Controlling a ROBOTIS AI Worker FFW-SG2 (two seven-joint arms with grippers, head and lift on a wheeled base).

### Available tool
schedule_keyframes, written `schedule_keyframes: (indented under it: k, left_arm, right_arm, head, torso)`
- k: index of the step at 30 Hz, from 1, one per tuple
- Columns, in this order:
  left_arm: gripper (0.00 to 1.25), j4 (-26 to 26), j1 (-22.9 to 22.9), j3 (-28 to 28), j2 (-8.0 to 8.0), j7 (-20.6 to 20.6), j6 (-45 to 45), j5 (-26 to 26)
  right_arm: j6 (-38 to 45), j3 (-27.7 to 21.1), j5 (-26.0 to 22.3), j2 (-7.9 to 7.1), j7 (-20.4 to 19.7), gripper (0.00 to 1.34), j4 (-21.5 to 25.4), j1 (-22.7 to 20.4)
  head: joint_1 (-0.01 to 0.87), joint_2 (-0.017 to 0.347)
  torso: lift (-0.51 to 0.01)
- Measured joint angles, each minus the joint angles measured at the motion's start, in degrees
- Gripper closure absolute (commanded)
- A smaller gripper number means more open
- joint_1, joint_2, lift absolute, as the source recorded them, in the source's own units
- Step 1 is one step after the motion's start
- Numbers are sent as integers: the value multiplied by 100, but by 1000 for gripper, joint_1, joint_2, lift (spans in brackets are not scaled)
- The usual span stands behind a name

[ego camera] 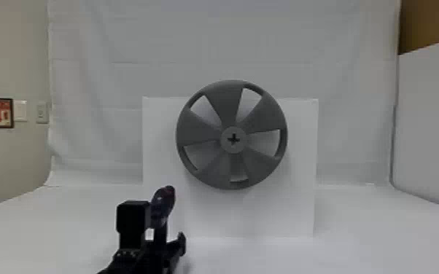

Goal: Grasp the drill and bring into the middle of wheel

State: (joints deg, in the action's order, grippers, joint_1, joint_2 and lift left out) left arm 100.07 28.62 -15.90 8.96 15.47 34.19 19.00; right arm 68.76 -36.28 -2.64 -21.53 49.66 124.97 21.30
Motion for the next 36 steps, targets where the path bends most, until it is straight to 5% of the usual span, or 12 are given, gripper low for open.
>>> schedule_keyframes:
  k: [6,27,36]
  left_arm:
    - [22,-22,3,34,-1,-116,-1,-3]
    - [21,-245,-33,1536,-155,-3964,-193,-815]
    - [21,-387,54,1943,7,-4830,-10,-1107]
  right_arm:
    - [-3,19,0,0,0,266,-15,5]
    - [-3,15,0,23,0,266,-24,-3]
    - [-3,12,0,27,0,266,-25,-3]
  head:
    - [54,31]
    - [54,31]
    - [54,31]
  torso:
    - [-403]
    - [-403]
    - [-403]
